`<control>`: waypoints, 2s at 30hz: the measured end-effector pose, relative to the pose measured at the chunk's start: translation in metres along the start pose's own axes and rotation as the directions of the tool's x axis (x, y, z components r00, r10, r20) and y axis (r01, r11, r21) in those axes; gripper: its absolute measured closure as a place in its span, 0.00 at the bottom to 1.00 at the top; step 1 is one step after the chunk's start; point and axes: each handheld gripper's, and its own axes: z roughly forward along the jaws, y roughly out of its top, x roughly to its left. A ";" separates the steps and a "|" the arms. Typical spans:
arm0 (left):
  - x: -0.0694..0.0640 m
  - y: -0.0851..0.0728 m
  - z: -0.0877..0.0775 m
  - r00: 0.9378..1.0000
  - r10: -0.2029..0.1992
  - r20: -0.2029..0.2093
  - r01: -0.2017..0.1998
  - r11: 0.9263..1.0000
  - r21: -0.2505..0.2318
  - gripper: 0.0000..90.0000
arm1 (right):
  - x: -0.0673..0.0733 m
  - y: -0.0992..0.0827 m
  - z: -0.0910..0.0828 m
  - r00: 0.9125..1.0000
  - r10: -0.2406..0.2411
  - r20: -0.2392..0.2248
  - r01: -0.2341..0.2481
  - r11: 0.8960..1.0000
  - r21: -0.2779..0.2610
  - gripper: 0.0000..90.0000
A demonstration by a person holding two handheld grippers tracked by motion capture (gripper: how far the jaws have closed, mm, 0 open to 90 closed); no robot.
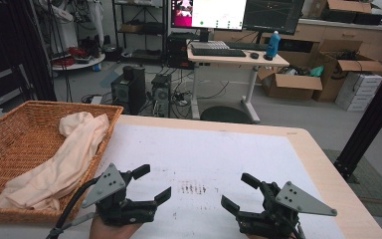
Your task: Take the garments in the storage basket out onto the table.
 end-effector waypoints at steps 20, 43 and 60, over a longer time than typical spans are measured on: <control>-0.010 0.081 -0.006 0.994 -0.029 0.105 0.024 0.998 0.049 0.17 | -0.001 0.000 0.000 1.000 0.003 -0.005 -0.003 1.000 0.000 0.15; 0.088 0.119 -0.079 0.997 -0.019 -0.071 0.029 0.990 0.135 0.17 | -0.001 0.000 0.001 1.000 -0.001 -0.008 0.001 1.000 0.001 0.15; 0.135 0.106 -0.111 0.980 -0.084 -0.181 0.121 0.972 0.201 0.17 | -0.001 0.000 0.000 1.000 0.006 -0.009 -0.006 1.000 0.001 0.15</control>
